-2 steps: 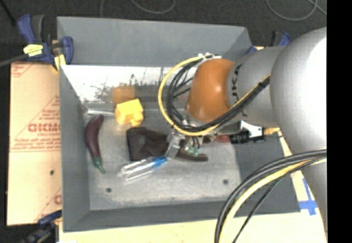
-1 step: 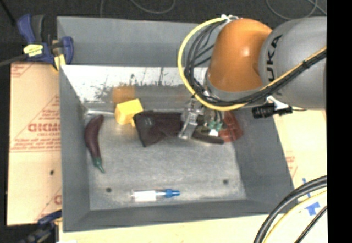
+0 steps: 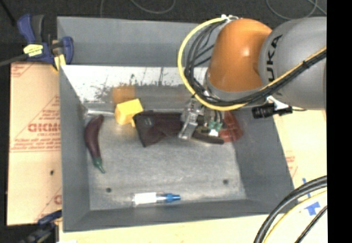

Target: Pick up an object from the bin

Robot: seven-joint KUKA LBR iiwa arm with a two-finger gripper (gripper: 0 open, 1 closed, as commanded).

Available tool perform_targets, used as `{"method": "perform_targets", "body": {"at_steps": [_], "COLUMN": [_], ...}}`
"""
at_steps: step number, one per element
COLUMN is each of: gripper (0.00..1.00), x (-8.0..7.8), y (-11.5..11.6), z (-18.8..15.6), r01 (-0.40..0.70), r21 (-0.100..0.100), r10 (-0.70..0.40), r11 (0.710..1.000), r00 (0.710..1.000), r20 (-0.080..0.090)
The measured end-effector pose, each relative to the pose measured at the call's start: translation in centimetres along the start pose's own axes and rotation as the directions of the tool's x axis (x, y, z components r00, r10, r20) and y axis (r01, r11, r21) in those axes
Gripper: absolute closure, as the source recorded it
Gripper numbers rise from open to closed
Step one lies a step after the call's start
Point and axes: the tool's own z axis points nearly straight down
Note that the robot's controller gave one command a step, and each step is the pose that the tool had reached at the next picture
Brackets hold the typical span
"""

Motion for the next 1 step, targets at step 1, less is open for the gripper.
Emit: {"method": "perform_targets", "body": {"at_steps": [1], "gripper": [1.0], "x": [-0.54], "y": [-1.06], "z": [-8.04], "r01": [-0.01], "r21": [0.0], "r10": [0.01], "r11": [1.0], "r00": [1.0], "r20": [0.004]}}
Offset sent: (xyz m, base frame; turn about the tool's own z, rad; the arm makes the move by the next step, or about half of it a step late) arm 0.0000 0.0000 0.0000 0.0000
